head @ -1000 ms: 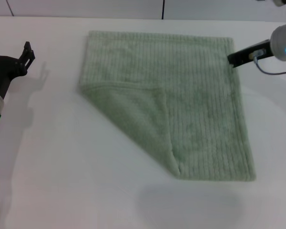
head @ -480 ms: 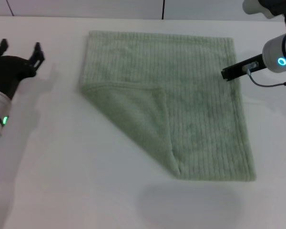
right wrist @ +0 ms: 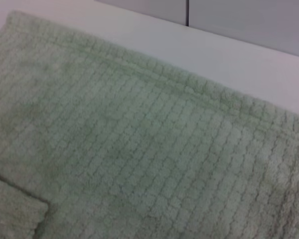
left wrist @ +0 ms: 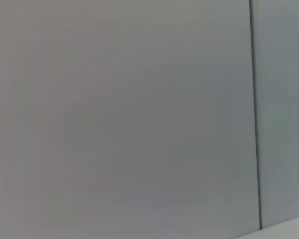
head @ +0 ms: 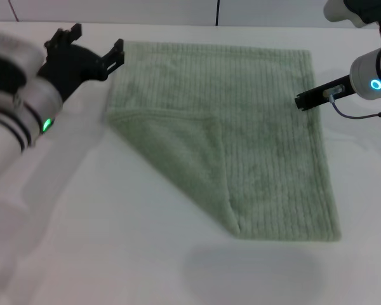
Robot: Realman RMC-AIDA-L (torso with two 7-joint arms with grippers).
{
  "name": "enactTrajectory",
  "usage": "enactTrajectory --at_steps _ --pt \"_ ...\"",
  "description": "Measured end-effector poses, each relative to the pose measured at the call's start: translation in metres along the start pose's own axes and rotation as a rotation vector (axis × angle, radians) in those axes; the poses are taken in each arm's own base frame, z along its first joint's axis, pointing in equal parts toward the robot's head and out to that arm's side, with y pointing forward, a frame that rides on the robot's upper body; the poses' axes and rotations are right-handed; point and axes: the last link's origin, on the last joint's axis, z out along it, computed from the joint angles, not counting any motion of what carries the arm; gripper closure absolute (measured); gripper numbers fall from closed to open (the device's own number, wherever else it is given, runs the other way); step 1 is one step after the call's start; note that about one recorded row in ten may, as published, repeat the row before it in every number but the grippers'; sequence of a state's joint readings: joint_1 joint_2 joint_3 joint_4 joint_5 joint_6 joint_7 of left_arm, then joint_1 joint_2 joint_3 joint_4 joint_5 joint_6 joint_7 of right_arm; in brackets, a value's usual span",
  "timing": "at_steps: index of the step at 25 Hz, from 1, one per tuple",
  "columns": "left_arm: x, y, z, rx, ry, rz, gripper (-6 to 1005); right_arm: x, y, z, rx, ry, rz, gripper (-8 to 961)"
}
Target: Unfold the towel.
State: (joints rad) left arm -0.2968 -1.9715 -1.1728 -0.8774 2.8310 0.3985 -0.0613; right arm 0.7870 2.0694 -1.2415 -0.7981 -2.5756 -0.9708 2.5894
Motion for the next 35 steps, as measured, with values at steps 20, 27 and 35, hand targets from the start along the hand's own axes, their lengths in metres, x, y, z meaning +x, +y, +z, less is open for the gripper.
enactTrajectory --at_steps 20,27,35 --pt "0.118 0.034 -0.004 -0.291 -0.212 0.307 153 -0.004 0.000 -0.006 -0.002 -0.014 -0.005 954" --pt "0.123 0.027 -0.002 -0.390 -0.253 0.346 152 -0.005 -0.001 -0.008 0.003 -0.018 0.004 954" --pt "0.118 0.035 -0.004 -0.399 -0.269 0.270 151 0.000 -0.006 -0.005 0.016 -0.017 0.023 954"
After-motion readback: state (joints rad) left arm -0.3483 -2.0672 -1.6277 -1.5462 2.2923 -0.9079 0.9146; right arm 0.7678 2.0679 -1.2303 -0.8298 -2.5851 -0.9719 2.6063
